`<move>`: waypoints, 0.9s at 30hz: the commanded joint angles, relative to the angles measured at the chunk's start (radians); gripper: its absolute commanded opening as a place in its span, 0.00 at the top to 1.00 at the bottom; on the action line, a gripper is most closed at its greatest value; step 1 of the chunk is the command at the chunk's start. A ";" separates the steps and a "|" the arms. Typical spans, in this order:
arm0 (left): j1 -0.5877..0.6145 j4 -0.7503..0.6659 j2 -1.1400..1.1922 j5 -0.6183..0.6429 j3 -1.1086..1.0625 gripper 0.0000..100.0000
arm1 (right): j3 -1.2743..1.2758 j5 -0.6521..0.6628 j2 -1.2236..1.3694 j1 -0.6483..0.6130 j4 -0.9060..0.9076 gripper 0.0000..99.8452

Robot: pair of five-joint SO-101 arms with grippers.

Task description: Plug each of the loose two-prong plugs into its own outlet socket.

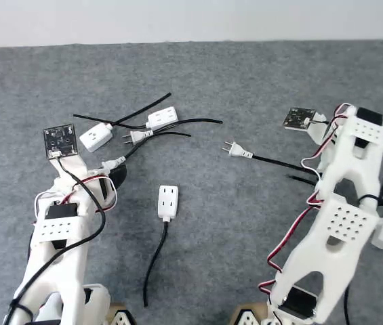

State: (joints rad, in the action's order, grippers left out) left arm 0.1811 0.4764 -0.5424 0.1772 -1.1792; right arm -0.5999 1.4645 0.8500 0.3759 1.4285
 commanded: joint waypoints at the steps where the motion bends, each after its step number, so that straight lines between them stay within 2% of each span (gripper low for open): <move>1: -0.002 -0.031 -0.002 -0.009 0.013 0.68 | -0.026 -0.014 -0.051 -0.007 -0.008 0.99; 5: -0.002 -0.031 -0.002 -0.009 0.013 0.68 | -0.026 -0.091 -0.101 -0.015 0.005 0.99; 11: -0.006 -0.066 -0.002 -0.009 0.008 0.68 | -0.026 -0.137 -0.208 -0.058 0.133 0.99; 22: -0.006 -0.072 -0.002 -0.009 0.008 0.68 | -0.026 -0.433 -0.562 -0.131 0.360 0.99; 27: -0.003 -0.072 -0.002 -0.011 0.008 0.68 | -0.018 -0.560 -0.768 -0.131 0.367 0.99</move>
State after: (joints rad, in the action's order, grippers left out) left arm 0.1811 0.4273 -0.5424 0.1772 -1.1792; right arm -0.5999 0.9720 0.2378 0.2470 1.7507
